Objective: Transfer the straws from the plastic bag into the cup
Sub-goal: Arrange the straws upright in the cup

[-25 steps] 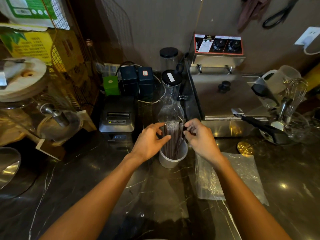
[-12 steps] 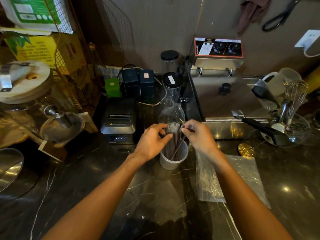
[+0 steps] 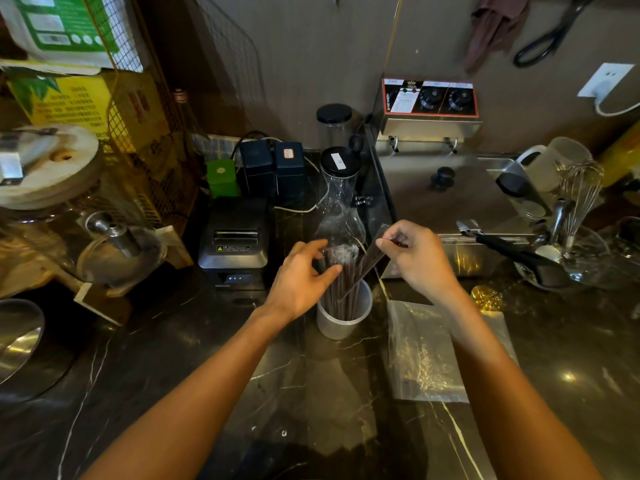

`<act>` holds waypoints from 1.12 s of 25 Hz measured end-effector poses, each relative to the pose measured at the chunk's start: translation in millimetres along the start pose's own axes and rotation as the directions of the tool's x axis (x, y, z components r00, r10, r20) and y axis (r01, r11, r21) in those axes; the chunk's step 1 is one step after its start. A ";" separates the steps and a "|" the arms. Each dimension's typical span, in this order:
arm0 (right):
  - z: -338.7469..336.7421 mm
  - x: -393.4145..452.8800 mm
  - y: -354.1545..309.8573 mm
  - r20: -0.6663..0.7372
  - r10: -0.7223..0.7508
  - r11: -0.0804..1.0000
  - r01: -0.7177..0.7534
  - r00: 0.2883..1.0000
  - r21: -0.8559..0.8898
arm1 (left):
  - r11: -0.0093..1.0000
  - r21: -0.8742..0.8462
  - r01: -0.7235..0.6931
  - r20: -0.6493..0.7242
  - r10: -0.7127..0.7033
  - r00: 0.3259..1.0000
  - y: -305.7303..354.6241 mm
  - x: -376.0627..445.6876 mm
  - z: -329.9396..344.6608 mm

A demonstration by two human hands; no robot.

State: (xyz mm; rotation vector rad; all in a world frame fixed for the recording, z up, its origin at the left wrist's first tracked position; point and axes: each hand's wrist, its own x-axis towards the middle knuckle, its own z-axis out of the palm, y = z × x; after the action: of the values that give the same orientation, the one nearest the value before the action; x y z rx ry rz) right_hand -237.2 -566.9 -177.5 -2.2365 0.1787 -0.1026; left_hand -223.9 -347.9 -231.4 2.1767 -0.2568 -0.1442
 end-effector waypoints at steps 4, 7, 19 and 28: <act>-36.5 -5.0 -21.3 -0.042 -0.040 0.999 0.041 0.998 0.034 | 0.995 -0.067 -0.068 -0.080 0.062 0.995 6.4 -2.1 -6.0; -69.6 -6.8 -40.1 -0.049 -0.081 0.994 0.084 0.995 0.072 | 0.983 -0.087 -0.161 -0.111 0.151 0.982 14.4 -2.7 -10.2; -91.2 -6.0 -58.5 0.093 -0.068 0.889 0.018 0.993 0.458 | 0.928 -0.243 -0.281 0.262 0.342 0.902 48.6 1.9 -29.7; -58.2 -5.7 -40.9 0.220 0.024 0.888 -0.122 0.975 0.444 | 0.927 -0.327 -0.182 0.213 0.260 0.942 29.4 -9.6 -28.8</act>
State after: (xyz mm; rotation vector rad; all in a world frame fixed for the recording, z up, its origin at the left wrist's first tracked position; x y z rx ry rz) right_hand -246.9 -585.7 -109.4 -1.7518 0.1095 0.1230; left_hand -231.3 -339.4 -190.7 1.8063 -0.5873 -0.3133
